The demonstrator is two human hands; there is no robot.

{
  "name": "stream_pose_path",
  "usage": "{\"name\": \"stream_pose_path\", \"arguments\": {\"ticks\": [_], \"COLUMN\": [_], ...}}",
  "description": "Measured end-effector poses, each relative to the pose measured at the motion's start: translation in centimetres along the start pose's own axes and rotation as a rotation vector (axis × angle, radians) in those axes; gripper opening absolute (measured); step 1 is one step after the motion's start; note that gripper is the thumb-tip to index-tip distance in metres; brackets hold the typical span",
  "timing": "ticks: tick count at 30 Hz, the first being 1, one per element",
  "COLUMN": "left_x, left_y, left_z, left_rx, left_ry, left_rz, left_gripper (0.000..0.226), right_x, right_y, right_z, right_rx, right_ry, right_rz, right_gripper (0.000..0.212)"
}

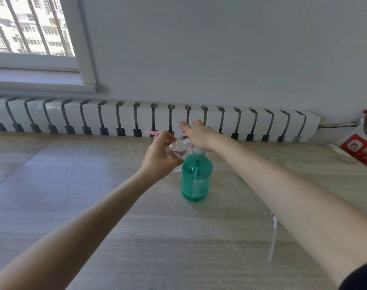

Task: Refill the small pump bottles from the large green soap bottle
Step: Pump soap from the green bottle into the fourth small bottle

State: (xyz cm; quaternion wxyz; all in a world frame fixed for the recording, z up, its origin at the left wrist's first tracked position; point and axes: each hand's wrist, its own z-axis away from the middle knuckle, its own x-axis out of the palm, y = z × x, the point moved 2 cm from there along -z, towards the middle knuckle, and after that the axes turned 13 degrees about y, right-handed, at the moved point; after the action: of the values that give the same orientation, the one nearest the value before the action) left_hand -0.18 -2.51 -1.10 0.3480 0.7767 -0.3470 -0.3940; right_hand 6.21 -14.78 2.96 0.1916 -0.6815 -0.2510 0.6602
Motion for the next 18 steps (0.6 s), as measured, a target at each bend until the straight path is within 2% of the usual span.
{"name": "stream_pose_path", "arguments": {"ticks": [10, 14, 18], "left_x": [-0.1, -0.1, -0.3], "left_y": [0.2, 0.1, 0.5], "left_z": [0.1, 0.1, 0.0], "left_rx": [-0.012, -0.032, -0.075], "left_ry": [-0.016, -0.012, -0.013], "left_rz": [0.011, 0.025, 0.069], "left_gripper": [0.043, 0.044, 0.047], "right_x": [-0.2, -0.3, -1.7], "right_y": [-0.1, -0.1, -0.3], "right_z": [0.3, 0.3, 0.0], "right_rx": [0.003, 0.002, 0.025], "right_ry": [0.006, 0.012, 0.050], "right_rz": [0.023, 0.007, 0.049], "right_gripper": [0.093, 0.101, 0.084]}}
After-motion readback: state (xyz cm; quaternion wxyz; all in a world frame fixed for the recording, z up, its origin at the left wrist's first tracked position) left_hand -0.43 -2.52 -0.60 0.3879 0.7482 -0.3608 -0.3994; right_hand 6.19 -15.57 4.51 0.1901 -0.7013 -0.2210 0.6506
